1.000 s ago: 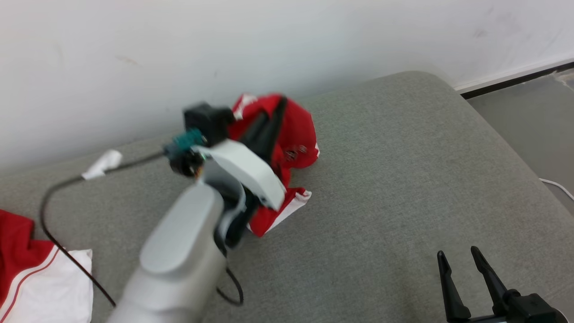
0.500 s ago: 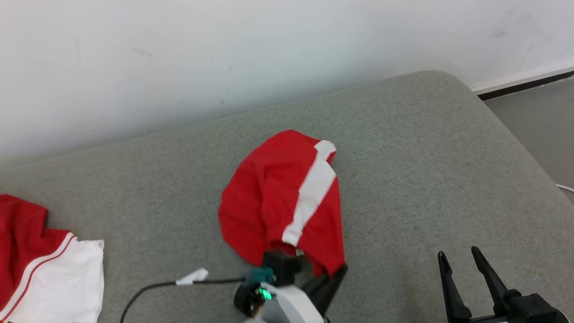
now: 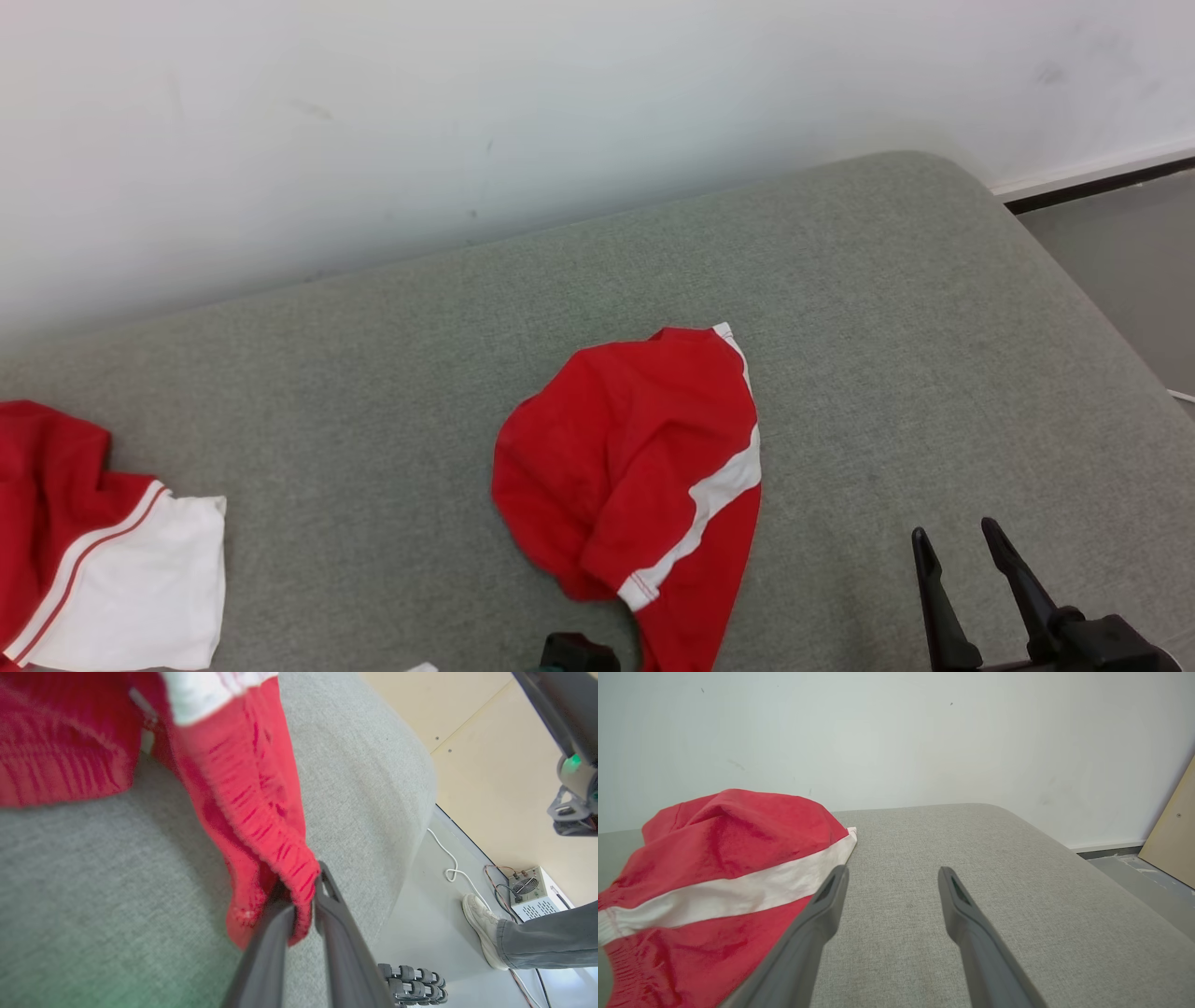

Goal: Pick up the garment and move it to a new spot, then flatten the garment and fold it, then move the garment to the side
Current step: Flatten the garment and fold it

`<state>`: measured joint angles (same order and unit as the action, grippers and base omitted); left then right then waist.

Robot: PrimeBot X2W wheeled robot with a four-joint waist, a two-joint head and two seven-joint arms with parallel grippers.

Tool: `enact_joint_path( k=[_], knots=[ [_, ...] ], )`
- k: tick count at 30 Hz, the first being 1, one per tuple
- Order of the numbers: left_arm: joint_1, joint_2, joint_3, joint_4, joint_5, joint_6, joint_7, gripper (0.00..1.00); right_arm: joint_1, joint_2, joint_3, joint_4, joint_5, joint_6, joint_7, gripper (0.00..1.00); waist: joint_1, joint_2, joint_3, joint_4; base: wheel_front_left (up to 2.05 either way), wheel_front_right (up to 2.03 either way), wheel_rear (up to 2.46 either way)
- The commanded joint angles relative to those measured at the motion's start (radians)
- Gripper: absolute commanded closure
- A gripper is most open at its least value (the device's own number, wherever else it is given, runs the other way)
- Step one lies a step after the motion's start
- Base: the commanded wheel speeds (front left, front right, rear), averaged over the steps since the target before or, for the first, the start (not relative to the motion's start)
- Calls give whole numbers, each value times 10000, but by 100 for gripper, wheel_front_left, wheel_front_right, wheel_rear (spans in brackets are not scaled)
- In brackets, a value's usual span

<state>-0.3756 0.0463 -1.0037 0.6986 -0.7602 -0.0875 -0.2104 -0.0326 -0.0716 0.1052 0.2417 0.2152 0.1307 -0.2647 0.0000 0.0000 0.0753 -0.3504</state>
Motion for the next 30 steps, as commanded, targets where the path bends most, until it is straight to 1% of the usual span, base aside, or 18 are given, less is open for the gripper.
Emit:
enact_joint_path(
  k=[1,4,6,9,13,19,22,24,30],
  knots=[
    [363,80,42,198,-151,-31,-46,0,174,-94,-37,14,-35,1,5,0,0,0,-40,18,0,0,0],
    [599,271,169,223,-386,-49,-109,0,201,-93,-61,12,-61,1,5,0,0,0,-114,61,0,0,0],
    [817,540,296,60,-529,-16,-132,0,259,-87,-85,0,-71,1,6,0,0,0,-161,107,0,0,0],
    [1044,1060,575,-462,-698,182,-97,0,327,-98,-134,15,-91,1,6,0,0,0,-250,209,0,0,0],
    [1217,1618,842,-1774,-853,497,-5,0,365,-122,-71,19,-109,1,6,0,0,0,-352,359,0,0,0],
    [1443,2298,1089,-3833,-832,1286,375,0,256,-170,34,17,-76,1,6,0,0,0,-419,424,0,0,0],
    [1623,2320,1095,-4685,-1081,1489,669,0,204,-191,67,-7,-71,1,6,0,0,0,-407,411,0,0,0],
    [1661,2333,1068,-5010,-1123,1600,850,0,179,-215,111,-6,-74,1,6,0,0,0,-378,371,0,0,0],
    [1525,2112,1011,-5162,-1115,1817,1004,0,119,-224,175,10,0,1,6,0,0,0,-245,96,0,0,0]
  ],
)
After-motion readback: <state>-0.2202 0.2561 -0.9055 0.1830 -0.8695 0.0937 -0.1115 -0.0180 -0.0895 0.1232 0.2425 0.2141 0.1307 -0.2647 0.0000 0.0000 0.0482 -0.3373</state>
